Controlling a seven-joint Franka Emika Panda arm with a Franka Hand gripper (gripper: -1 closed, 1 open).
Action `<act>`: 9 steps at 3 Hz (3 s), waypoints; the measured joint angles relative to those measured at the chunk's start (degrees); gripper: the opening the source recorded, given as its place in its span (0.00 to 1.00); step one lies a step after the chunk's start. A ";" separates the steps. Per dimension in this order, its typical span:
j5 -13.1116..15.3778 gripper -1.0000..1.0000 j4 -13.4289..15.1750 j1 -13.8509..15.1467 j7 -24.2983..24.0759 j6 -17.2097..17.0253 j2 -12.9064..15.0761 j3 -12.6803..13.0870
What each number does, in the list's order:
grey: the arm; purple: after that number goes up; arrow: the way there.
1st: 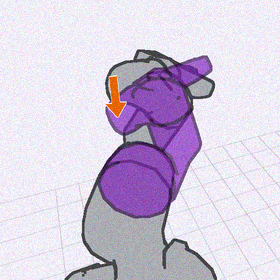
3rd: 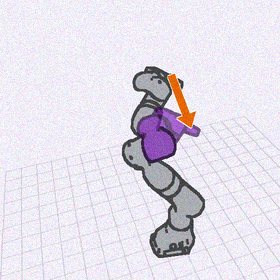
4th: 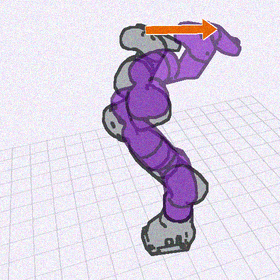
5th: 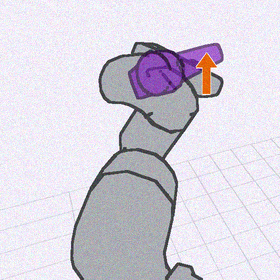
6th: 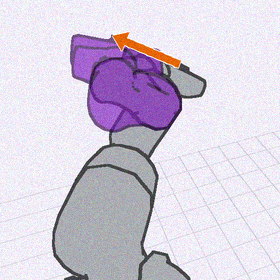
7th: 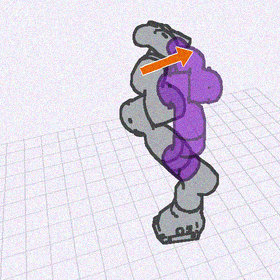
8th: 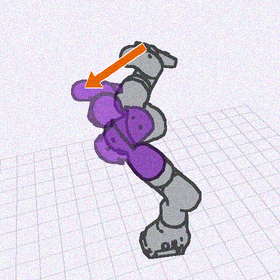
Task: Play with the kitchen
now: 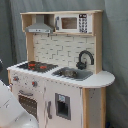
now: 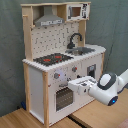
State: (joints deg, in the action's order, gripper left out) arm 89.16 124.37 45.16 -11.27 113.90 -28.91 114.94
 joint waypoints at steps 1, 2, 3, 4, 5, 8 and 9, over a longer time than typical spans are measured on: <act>2.31 1.00 0.02 0.25 -4.55 2.66 0.00 -1.31; 4.58 1.00 1.46 0.97 -9.62 4.23 0.00 -1.52; 7.19 1.00 3.39 1.08 -14.18 4.79 0.01 -3.07; 9.86 1.00 2.40 1.10 -19.64 4.84 0.01 -3.42; 11.73 1.00 2.33 1.43 -25.23 4.84 -0.07 -3.47; 14.88 1.00 2.60 5.43 -43.87 6.14 -2.20 -2.15; 15.40 1.00 2.40 6.67 -50.50 6.49 -3.29 -1.22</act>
State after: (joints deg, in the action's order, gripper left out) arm 104.56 126.77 51.83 -61.78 120.40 -32.21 113.72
